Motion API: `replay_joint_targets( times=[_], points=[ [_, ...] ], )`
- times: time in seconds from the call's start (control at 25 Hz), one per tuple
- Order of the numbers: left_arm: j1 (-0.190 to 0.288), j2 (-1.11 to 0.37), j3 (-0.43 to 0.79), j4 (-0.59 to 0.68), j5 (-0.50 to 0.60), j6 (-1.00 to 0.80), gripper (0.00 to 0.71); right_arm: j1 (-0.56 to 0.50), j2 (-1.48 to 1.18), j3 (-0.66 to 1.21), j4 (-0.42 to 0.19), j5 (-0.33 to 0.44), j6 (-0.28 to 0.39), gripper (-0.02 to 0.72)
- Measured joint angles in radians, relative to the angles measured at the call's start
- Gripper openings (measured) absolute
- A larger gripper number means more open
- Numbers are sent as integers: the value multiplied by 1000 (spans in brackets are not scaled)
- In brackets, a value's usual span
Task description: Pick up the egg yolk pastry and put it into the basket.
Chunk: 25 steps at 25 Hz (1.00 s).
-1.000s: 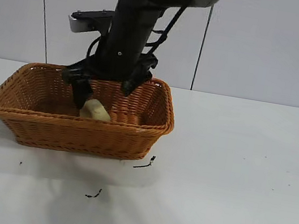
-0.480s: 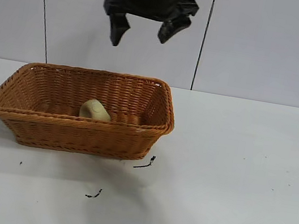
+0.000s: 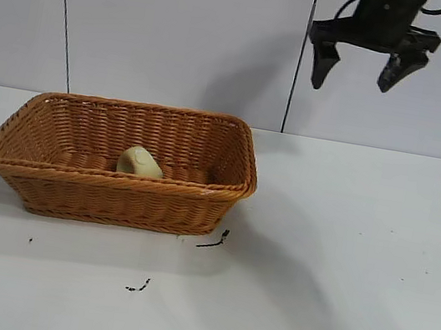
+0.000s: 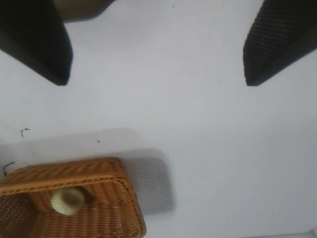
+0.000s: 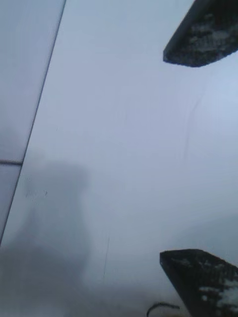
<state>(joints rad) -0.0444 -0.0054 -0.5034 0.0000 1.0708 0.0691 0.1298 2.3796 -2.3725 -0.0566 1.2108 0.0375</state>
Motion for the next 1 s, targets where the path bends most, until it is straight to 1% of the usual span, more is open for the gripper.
replay_joint_targets(
  times=[0.16, 0.36, 0.48, 0.56, 0.68, 1.0],
  points=[
    [0, 0, 0, 0, 0, 0, 696, -61, -4, 0, 2, 0, 0, 693],
    [0, 0, 0, 0, 0, 0, 696, -81, -42, 2, 4, 1, 1, 693],
    [0, 0, 0, 0, 0, 0, 696, -83, -91, 50, 7, 1, 1, 693],
    [0, 0, 0, 0, 0, 0, 696, -83, -143, 113, 11, 1, 1, 693],
    [0, 0, 0, 0, 0, 0, 696, -83, -257, 255, 20, 1, 1, 693],
    [0, 0, 0, 0, 0, 0, 696, -83, -730, 757, 14, 0, -3, 693]
  ],
)
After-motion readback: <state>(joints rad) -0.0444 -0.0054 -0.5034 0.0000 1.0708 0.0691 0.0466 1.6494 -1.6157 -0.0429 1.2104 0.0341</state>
